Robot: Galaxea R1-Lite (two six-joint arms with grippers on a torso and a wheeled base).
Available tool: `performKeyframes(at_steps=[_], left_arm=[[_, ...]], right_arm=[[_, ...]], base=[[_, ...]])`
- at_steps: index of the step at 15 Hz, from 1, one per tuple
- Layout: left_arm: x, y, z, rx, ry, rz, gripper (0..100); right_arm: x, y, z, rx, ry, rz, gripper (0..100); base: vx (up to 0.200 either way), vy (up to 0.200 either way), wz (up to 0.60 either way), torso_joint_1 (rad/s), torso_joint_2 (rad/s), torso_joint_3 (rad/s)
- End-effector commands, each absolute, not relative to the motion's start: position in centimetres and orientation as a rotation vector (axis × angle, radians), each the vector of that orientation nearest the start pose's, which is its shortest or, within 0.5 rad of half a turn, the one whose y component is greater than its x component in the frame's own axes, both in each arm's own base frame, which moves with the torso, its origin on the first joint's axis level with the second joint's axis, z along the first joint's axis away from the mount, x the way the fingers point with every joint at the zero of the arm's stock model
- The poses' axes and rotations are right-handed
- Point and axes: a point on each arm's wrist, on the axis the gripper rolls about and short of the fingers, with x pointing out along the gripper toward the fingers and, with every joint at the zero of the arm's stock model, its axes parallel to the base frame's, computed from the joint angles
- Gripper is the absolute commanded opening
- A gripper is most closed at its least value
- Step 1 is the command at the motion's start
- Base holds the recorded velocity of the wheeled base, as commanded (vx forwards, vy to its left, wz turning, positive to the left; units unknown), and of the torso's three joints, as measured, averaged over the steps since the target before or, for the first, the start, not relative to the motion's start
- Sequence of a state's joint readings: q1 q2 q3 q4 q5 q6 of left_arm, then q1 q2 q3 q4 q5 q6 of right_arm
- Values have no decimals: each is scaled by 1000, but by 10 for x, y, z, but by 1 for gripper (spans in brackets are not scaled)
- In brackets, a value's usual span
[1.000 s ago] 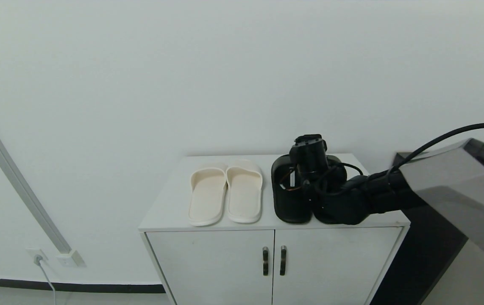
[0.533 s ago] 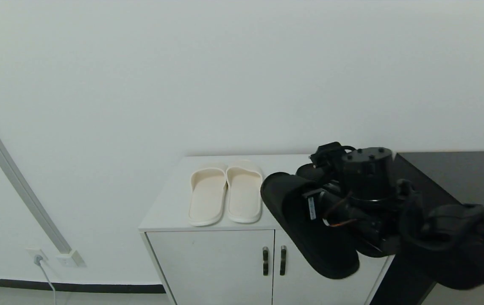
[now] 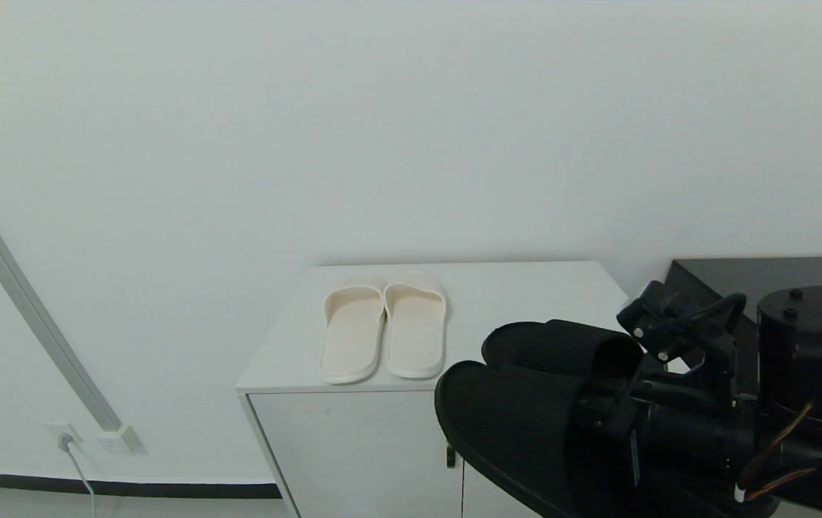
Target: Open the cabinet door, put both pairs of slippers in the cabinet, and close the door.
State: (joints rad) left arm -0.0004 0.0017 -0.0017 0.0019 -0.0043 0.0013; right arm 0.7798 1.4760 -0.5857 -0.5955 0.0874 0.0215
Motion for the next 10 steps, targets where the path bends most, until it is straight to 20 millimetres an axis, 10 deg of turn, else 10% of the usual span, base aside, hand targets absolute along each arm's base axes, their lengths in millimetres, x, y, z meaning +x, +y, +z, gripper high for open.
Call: performKeyframes(at_steps=[1, 5, 10], left_arm=[[-23, 0, 76, 2, 3, -6, 0], [-23, 0, 76, 0, 2, -5, 0], [-23, 0, 76, -2, 2, -5, 0]], right_arm=[[165, 172, 184, -83, 291, 877, 0], [168, 179, 181, -88, 305, 883, 0], [172, 182, 175, -92, 325, 875, 0]], base=[[0, 0, 0, 0, 0, 0], [0, 0, 0, 0, 0, 0], [-200, 0, 0, 1, 4, 2]])
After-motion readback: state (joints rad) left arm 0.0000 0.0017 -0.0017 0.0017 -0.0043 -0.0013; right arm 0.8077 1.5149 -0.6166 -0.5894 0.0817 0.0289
